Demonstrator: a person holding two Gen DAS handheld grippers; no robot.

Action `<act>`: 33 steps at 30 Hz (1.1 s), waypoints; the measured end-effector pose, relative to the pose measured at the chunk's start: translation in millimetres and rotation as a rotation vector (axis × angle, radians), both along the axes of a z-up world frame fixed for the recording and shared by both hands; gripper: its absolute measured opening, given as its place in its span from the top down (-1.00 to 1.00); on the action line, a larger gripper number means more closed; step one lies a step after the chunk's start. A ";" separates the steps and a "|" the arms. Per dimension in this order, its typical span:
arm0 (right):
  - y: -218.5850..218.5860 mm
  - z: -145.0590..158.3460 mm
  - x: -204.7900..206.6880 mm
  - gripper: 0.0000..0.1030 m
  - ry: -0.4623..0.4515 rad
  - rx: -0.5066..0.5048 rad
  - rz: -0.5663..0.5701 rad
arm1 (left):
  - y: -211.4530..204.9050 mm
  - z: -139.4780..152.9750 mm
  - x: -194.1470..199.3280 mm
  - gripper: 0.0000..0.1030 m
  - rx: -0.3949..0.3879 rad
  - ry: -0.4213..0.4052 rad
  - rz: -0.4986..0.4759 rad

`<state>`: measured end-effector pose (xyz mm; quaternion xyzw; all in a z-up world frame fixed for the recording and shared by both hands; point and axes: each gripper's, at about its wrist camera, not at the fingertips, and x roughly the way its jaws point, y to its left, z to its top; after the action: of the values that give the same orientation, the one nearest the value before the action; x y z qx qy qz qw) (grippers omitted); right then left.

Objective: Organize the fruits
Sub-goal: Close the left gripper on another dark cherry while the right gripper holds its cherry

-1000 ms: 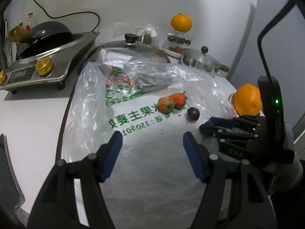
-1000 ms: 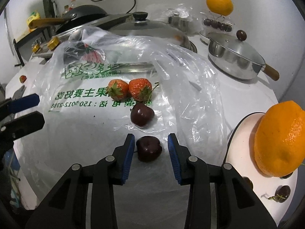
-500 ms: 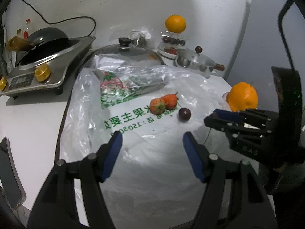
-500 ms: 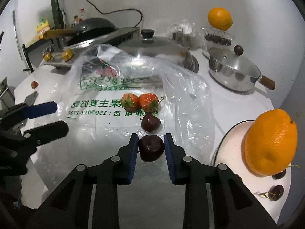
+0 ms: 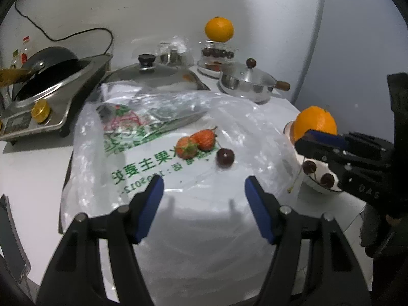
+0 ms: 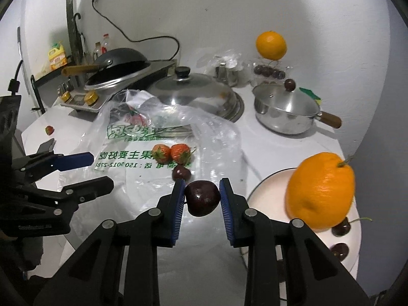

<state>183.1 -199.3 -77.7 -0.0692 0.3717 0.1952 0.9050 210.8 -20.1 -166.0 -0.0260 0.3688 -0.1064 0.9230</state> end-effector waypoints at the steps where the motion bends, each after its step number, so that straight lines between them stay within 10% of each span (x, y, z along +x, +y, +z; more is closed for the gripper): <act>1: -3.0 0.4 0.6 0.43 -0.004 0.002 -0.004 | -2.4 -0.4 2.0 -0.31 0.003 0.003 -0.003; 33: -49.3 2.4 38.8 0.43 -0.030 0.080 0.004 | -56.9 -40.5 80.9 -0.15 0.105 0.099 -0.034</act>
<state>221.8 -248.7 -75.3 -0.0366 0.3500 0.2108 0.9120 291.7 -77.0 -206.4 0.0237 0.4193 -0.1011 0.9019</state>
